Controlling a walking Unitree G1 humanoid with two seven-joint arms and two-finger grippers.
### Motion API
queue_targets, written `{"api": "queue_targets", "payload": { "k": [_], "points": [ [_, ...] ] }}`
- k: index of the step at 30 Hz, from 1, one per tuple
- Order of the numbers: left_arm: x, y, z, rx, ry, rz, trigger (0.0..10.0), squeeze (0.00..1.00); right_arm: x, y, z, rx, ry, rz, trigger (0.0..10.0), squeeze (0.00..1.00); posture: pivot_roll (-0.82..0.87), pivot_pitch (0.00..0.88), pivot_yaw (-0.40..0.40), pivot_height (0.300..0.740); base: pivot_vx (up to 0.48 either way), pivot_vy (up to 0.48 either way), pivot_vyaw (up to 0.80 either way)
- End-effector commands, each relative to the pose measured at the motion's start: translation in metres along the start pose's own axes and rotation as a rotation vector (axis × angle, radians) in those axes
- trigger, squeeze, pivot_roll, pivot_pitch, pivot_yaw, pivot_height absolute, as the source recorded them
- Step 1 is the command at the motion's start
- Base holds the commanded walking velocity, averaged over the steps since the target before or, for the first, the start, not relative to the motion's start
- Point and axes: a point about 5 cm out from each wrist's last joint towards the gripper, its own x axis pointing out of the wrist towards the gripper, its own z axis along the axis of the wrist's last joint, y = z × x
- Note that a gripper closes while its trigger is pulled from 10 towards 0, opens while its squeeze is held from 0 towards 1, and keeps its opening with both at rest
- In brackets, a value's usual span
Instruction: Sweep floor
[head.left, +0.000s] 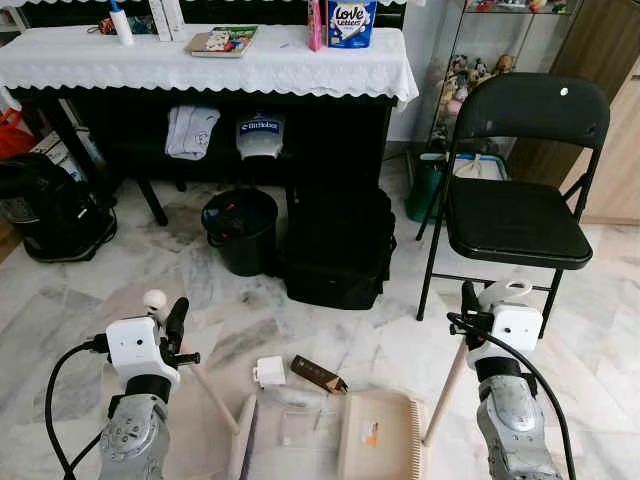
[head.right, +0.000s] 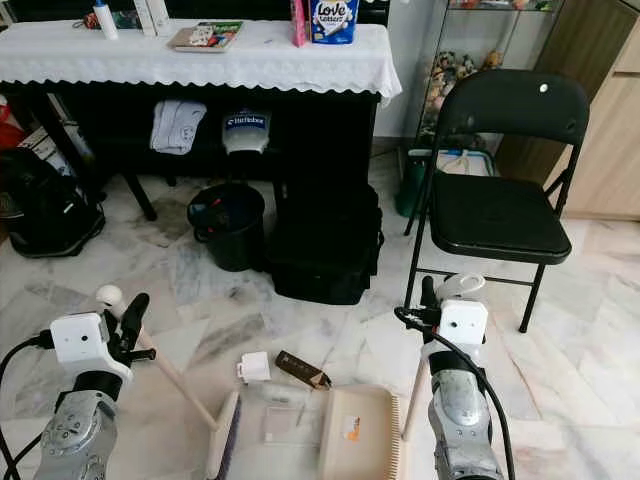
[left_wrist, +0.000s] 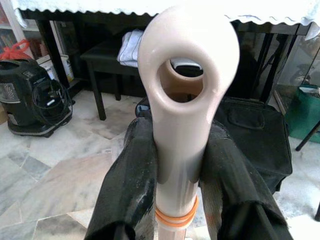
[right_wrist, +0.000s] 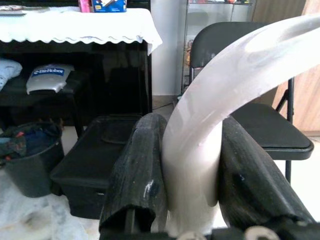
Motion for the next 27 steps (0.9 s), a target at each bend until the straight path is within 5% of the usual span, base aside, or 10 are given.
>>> {"api": "queue_targets", "payload": {
  "k": [1,18,27],
  "points": [
    [0.000,0.002,0.002,0.013,-0.009,0.007,10.0,0.00,0.000,-0.004,-0.002,-0.010,0.009,-0.003,10.0,0.00,-0.04,0.089,0.026,0.740,0.000,0.000,0.00],
    [-0.001,0.005,0.003,0.016,-0.010,0.016,10.0,0.00,0.010,-0.008,0.002,-0.094,-0.014,0.058,10.0,0.00,-0.03,0.099,0.030,0.740,0.000,0.000,0.00],
    [-0.001,0.004,0.003,0.012,-0.014,0.014,10.0,0.00,0.018,-0.003,0.003,-0.064,-0.024,0.075,10.0,0.00,-0.03,0.106,0.038,0.740,0.000,0.000,0.00]
  ]
}}
